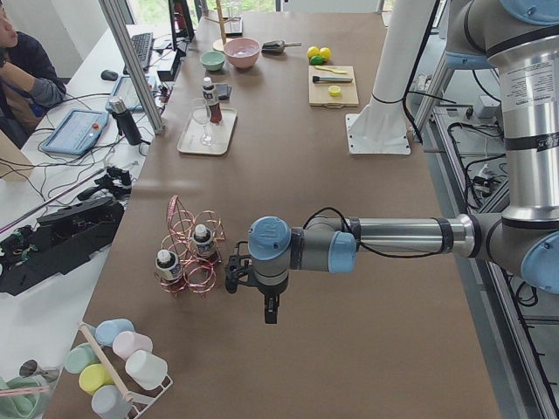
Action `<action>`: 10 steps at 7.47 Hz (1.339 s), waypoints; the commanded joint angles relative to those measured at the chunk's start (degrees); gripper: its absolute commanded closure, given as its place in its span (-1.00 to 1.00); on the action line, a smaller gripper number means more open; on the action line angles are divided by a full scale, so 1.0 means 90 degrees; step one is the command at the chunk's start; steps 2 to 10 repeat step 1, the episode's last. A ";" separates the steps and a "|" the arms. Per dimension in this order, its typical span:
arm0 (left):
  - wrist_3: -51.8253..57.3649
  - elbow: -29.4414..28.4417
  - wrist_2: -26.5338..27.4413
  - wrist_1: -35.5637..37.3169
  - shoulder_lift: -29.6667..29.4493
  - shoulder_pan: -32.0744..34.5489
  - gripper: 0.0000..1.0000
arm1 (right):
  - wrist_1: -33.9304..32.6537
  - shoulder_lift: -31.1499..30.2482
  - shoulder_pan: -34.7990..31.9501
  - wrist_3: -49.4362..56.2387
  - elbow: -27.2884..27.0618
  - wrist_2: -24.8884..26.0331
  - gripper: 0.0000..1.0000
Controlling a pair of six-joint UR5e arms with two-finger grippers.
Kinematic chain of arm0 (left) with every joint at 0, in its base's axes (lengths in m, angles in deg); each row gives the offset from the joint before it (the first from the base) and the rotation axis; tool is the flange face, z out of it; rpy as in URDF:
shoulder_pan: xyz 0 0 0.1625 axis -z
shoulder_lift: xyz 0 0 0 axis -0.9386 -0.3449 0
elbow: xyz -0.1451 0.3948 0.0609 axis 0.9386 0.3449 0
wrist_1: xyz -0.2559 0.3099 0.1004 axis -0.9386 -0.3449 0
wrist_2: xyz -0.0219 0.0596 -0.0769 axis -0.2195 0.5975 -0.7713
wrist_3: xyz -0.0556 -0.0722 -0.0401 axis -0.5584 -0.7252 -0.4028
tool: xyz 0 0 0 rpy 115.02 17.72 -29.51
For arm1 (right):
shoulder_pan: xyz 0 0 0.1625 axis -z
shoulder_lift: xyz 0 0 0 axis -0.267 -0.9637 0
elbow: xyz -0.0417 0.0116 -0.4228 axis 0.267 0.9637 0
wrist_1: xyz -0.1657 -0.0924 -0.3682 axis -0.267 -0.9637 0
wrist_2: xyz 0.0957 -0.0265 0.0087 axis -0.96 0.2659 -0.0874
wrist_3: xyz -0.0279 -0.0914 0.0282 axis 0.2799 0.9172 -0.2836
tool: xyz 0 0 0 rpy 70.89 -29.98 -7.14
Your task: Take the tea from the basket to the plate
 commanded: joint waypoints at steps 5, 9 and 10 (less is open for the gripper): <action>0.0010 -0.0001 0.0009 -0.0010 -0.0003 0.0000 -0.96 | 0.0000 0.0009 0.0002 0.0000 -0.0006 0.0000 -1.00; 0.0010 -0.0001 0.0009 -0.0010 -0.0003 0.0000 -0.96 | 0.0000 0.0009 0.0002 0.0000 -0.0006 0.0000 -1.00; 0.0010 -0.0001 0.0009 -0.0010 -0.0003 0.0000 -0.96 | 0.0000 0.0009 0.0002 0.0000 -0.0006 0.0000 -1.00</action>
